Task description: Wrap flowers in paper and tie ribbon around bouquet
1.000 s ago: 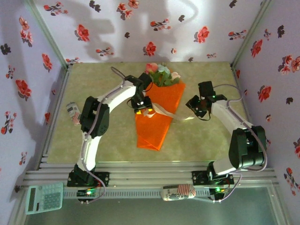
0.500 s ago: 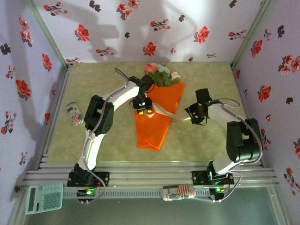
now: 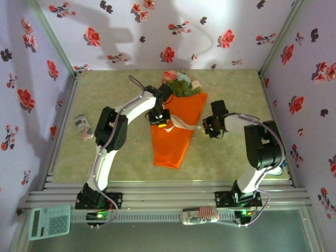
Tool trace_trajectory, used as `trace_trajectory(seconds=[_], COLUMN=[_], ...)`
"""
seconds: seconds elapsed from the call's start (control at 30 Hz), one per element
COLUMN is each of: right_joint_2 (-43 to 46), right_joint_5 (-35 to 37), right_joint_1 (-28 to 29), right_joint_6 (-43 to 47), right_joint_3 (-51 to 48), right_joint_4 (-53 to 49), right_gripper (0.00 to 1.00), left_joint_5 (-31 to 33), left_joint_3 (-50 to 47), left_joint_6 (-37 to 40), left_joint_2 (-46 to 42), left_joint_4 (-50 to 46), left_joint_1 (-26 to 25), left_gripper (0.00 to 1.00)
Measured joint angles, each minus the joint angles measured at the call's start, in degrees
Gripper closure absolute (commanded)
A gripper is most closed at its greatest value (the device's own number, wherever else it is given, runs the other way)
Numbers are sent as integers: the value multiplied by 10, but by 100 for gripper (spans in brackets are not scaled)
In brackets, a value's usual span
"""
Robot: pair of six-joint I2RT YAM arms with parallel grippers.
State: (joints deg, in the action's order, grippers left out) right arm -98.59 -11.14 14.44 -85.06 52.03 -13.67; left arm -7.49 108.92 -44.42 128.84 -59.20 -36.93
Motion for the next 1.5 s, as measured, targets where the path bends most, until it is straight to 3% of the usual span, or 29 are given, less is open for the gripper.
trace_trajectory(seconds=[0.17, 0.4, 0.73, 0.77, 0.83, 0.9, 1.17, 1.33, 1.5], right_joint_2=[0, 0, 9, 9, 11, 23, 28, 11, 33], right_joint_5=[32, 61, 73, 73, 73, 73, 30, 23, 27], right_joint_1=[-1, -15, -42, -42, -38, -24, 70, 81, 76], right_joint_6=[13, 57, 103, 104, 94, 72, -54, -99, -173], right_joint_3=[11, 63, 98, 99, 97, 83, 57, 60, -14], right_joint_4=[-21, -63, -87, -88, -94, -96, -79, -76, -8], right_gripper=[100, 100, 100, 94, 64, 55, 52, 52, 52], left_joint_5=[5, -5, -50, -56, -70, -79, -89, -91, -93], left_joint_3=[-18, -74, -149, -155, -170, -184, -223, -223, -223], left_joint_6=[0, -3, -10, -11, -13, -17, -28, -32, -33], left_joint_2=[-25, -163, -262, -265, -271, -275, -285, -287, -287], left_joint_4=[-6, -23, -34, -34, -27, -20, -7, 3, 9], left_joint_1=[0, 14, 111, 117, 127, 130, 133, 133, 133], left_gripper=[100, 100, 100, 100, 100, 100, 100, 100, 100])
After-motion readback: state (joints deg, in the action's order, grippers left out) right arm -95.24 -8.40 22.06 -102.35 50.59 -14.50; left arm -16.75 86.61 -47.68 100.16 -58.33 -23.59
